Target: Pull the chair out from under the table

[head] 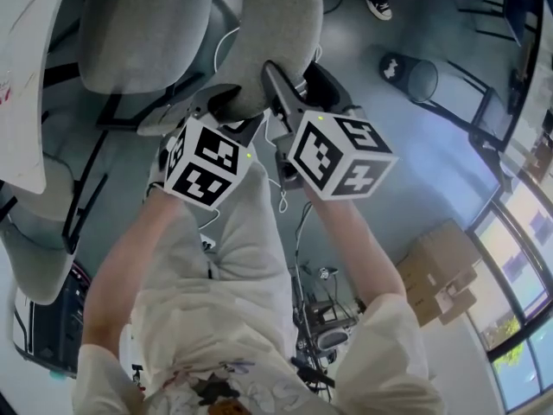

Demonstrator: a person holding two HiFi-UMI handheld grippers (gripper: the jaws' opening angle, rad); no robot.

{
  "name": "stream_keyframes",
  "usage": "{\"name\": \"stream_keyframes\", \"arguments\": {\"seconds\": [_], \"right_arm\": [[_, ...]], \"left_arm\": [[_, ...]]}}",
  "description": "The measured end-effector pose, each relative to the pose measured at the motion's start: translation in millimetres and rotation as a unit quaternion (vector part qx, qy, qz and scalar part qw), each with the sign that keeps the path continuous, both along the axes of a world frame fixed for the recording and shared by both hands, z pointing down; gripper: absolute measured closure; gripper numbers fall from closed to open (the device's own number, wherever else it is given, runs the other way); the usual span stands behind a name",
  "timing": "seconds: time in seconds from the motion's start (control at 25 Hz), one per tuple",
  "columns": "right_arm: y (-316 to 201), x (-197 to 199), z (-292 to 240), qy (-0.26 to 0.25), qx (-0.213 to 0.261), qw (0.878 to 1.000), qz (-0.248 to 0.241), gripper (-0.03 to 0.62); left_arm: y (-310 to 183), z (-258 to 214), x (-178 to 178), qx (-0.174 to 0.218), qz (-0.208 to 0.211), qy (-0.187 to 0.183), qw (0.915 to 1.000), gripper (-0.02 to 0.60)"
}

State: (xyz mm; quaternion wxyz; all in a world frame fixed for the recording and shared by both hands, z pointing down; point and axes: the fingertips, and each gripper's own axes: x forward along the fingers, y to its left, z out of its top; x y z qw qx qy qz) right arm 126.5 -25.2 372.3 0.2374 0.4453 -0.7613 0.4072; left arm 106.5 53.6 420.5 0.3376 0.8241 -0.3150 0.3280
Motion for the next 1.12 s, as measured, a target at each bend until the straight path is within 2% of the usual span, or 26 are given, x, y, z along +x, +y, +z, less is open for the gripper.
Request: {"name": "stream_keyframes", "arguments": {"seconds": [0.08, 0.16, 0.28, 0.48, 0.72, 1.12], "right_arm": [[-1, -1, 2, 0.001, 0.000, 1.000, 0.011, 0.350], [1, -1, 3, -0.001, -0.003, 1.000, 0.026, 0.409], [4, -1, 6, -0.001, -0.012, 0.999, 0.035, 0.437], [1, -8, 9, -0.015, -0.024, 0.998, 0.058, 0.453], [19, 4, 6, -0.006, -0.029, 0.997, 0.075, 0.454], [45, 22, 12, 0.012, -0.044, 0.993, 0.105, 0.454]], "left_arm": [[-2, 1, 0, 0.003, 0.009, -0.006, 0.9999, 0.376], [-1, 3, 2, 0.003, 0.009, -0.007, 0.9999, 0.383], [2, 5, 2, -0.003, 0.001, 0.000, 1.0000, 0.390], [-3, 10, -6, -0.007, -0.005, 0.002, 1.0000, 0.390], [15, 6, 2, -0.014, 0.027, 0.010, 0.9995, 0.390], [40, 11, 17, -0.033, 0.057, 0.024, 0.9975, 0.388]]}}
